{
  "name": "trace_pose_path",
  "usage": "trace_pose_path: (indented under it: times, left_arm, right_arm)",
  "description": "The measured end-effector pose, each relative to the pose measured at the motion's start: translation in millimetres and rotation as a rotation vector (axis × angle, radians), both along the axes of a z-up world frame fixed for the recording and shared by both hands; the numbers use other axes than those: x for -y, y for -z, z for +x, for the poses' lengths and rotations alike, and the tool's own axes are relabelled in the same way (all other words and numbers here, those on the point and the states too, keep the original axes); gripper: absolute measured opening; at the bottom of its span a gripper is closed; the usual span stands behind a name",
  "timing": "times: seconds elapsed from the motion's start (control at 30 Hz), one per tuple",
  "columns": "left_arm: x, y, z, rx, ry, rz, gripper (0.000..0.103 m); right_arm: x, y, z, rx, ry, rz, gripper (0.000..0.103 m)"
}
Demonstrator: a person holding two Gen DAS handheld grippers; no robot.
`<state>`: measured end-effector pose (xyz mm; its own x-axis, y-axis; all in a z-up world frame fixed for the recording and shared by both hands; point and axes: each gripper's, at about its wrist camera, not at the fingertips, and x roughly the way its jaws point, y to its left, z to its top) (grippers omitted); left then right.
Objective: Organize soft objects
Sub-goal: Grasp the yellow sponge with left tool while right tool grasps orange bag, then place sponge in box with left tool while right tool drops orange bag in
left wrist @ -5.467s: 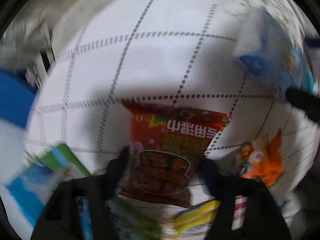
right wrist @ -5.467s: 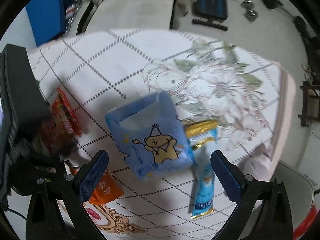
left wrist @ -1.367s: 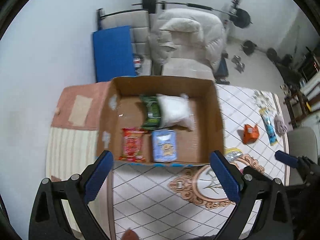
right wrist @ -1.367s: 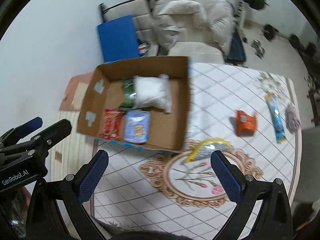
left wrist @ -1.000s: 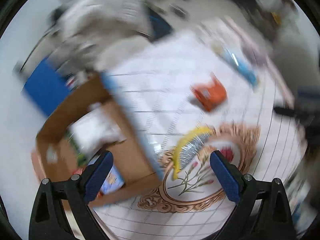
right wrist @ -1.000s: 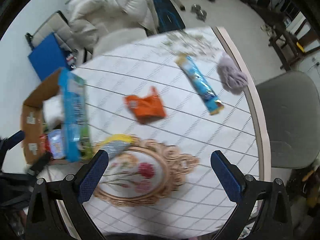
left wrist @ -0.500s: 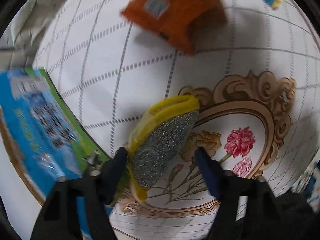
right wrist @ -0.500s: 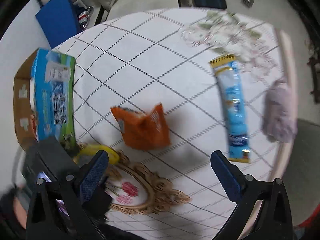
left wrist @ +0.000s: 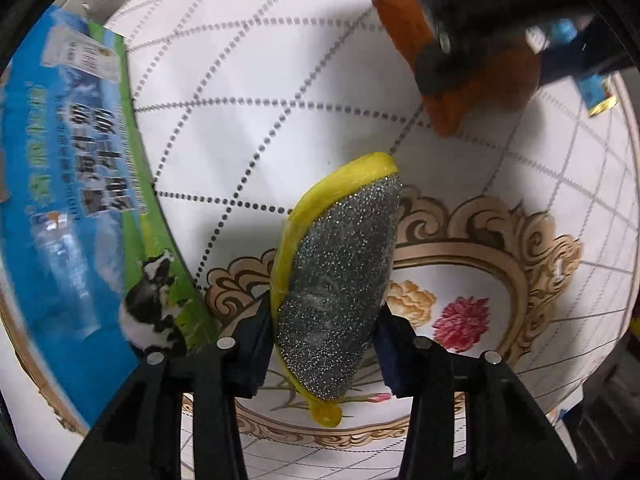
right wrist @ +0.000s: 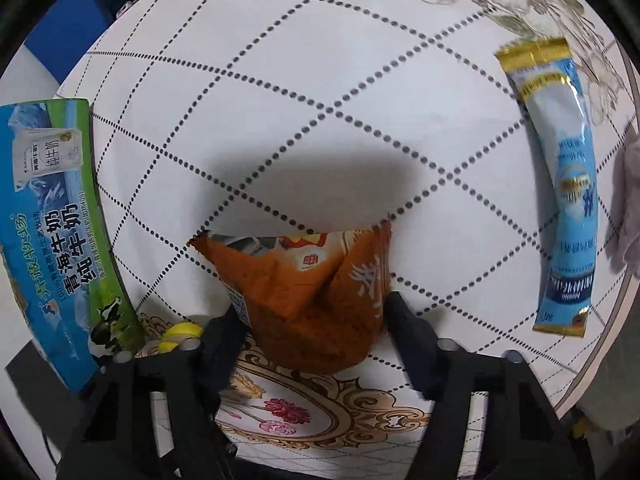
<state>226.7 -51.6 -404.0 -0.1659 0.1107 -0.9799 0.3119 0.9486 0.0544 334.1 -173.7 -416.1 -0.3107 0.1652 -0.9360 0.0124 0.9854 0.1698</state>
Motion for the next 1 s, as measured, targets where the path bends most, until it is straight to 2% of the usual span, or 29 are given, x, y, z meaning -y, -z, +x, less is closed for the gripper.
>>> trace_pose_path:
  times: [0.13, 0.33, 0.43, 0.57, 0.67, 0.73, 0.87, 1.0]
  left_arm:
    - [-12.0, -39.9, 0.6, 0.057, -0.055, -0.089, 0.041]
    - [-57.1, -128.7, 4.2, 0.182, -0.183, -0.25, 0.041]
    - [-82.4, -177.0, 21.1, 0.245, -0.236, -0.301, 0.041]
    - [-137.6, -216.8, 26.6, 0.295, -0.292, -0.323, 0.041]
    - [-185.8, -232.4, 29.9, 0.341, -0.324, -0.264, 0.041]
    - [-213.0, -232.2, 34.2, 0.352, -0.354, -0.231, 0.041]
    - [-279.2, -210.9, 45.0, 0.318, -0.442, -0.193, 0.041]
    - [-327.3, -177.1, 63.8, 0.247, -0.517, -0.188, 0.041]
  right_arm:
    - [7.7, -17.3, -9.4, 0.029, 0.017, -0.011, 0.057]
    - [11.1, -86.8, -29.1, 0.147, 0.047, 0.039, 0.056]
    - [-4.3, -127.0, -39.9, 0.209, 0.037, 0.077, 0.056]
    - [-44.7, -174.7, -59.9, 0.274, -0.003, 0.149, 0.056]
    - [-98.6, -199.1, -76.1, 0.305, -0.051, 0.202, 0.056]
    - [-128.5, -203.0, -78.4, 0.308, -0.075, 0.219, 0.056]
    - [-201.3, -190.5, -80.1, 0.271, -0.096, 0.24, 0.056]
    - [-238.1, -163.9, -77.6, 0.221, -0.087, 0.209, 0.056]
